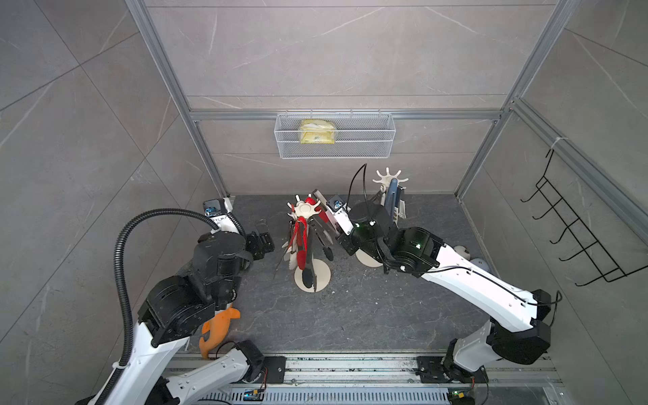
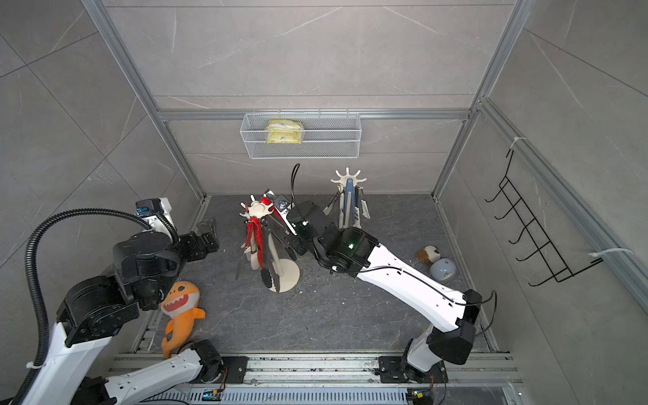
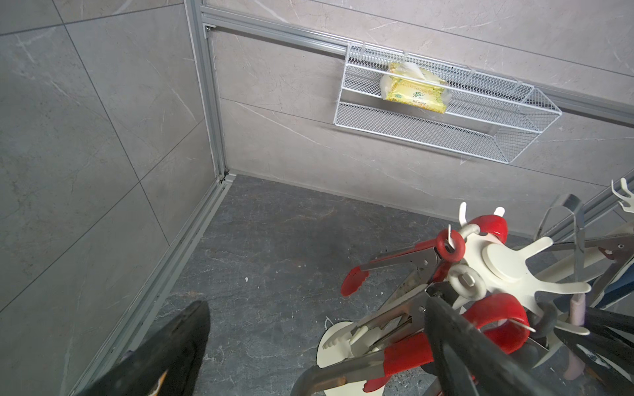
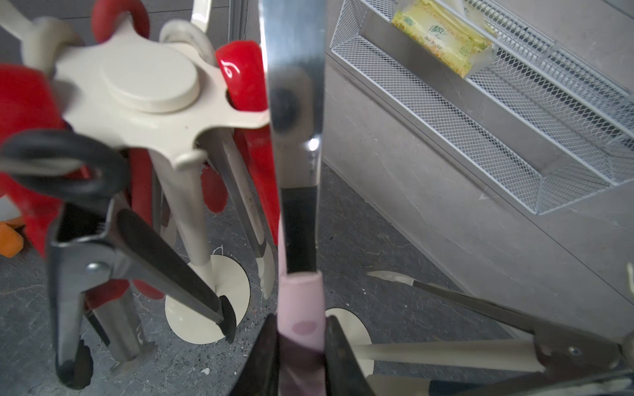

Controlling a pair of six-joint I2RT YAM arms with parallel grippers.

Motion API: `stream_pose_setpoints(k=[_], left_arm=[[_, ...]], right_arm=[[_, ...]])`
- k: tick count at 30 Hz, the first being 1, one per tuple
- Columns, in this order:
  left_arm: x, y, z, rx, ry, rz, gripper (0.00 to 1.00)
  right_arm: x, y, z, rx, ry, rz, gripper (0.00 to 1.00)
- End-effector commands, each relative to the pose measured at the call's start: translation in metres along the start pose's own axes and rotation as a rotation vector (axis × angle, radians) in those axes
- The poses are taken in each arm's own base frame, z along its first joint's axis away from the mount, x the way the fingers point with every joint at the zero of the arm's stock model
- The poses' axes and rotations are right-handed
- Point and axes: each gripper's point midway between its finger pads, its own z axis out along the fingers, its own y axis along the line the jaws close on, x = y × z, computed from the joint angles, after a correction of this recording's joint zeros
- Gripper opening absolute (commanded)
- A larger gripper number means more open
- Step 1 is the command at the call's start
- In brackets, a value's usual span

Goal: Hang food tongs on kitchen utensil racks
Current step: Hang the food tongs on the rack.

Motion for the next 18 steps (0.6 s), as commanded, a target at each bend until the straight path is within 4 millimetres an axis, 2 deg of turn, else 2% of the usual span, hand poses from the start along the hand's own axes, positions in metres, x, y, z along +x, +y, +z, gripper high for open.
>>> stream_pose_setpoints(k=[1,15,18], left_arm=[[-0.001,-0.001,0.001,-0.001,-0.006,-0.013,0.99],[0.001,0.000,0.000,0.001,-0.003,-0.018,0.99],[0.002,0.000,0.001,0.001,-0.002,-0.018,0.99]], right_arm=[[-0.008,-0.007,-0.011,0.045,-0.040,-0.015,0.05],[0.007,0.005,-0.009,0.092,-0.019,-0.097,0.03],[0.010,0.006,-0.008,0.088,-0.018,-0.100,0.07]])
